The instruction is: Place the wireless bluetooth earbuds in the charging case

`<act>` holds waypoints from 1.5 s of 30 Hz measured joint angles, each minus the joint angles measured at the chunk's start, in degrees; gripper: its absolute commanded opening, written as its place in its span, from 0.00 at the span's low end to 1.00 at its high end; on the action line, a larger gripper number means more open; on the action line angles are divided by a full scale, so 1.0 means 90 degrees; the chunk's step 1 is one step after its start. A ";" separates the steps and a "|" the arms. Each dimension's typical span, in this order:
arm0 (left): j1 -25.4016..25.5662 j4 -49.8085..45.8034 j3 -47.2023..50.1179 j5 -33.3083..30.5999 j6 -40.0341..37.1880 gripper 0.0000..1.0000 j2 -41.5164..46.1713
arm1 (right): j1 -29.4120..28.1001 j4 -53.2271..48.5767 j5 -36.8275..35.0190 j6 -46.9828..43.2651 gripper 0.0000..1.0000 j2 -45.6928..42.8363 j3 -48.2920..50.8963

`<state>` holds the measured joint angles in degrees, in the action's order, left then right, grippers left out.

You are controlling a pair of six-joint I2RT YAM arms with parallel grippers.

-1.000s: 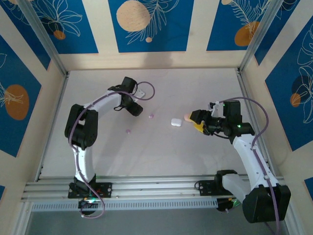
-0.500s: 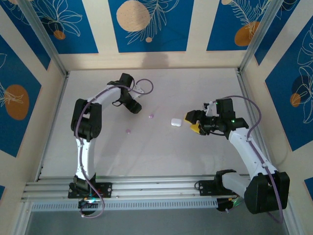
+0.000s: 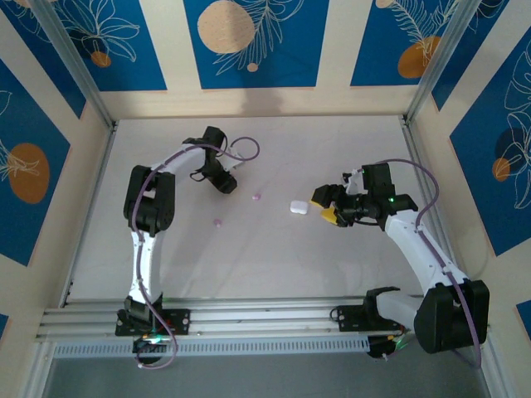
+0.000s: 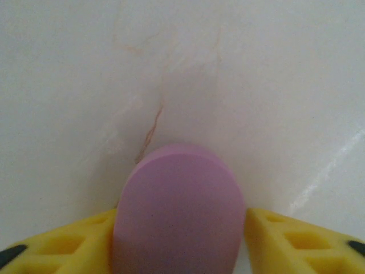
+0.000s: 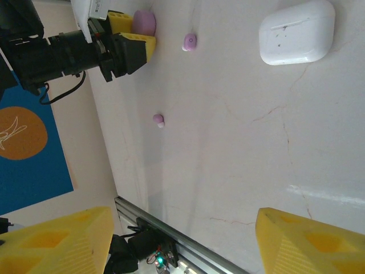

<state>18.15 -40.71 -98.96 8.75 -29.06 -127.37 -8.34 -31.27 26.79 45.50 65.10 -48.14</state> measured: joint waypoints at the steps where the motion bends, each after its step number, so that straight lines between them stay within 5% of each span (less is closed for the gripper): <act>1: -0.0007 -0.0007 0.0000 0.0017 -0.0027 0.46 0.0000 | -0.0010 -0.0012 -0.0007 0.0000 0.67 0.0000 -0.0012; 4: -0.0010 -0.0034 0.0002 0.0056 -0.0097 0.36 0.0010 | -0.0027 -0.0056 -0.0061 0.0000 0.68 0.0000 -0.0044; 10: 0.0017 -0.0007 0.0551 0.0401 -0.0117 0.32 0.0520 | -0.0032 -0.0141 -0.0148 0.0049 0.67 -0.0019 -0.0044; 16: 0.0357 0.0500 0.1666 0.0704 0.0073 0.27 0.2268 | -0.0024 -0.0187 -0.0146 0.0049 0.63 -0.0199 -0.0044; 28: 0.1906 0.2421 0.4109 0.1977 0.0075 0.22 0.5598 | -0.0141 0.0015 0.0673 -0.0007 0.52 -0.0440 -0.0287; 45: 0.2652 0.2521 0.4182 0.2023 0.0121 0.22 0.5916 | -0.2062 -0.0041 0.0588 -0.0257 0.55 0.0430 -0.1625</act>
<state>42.02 -18.02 -61.32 26.96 -27.97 -74.13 -26.89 -31.64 32.08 43.18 68.97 -62.76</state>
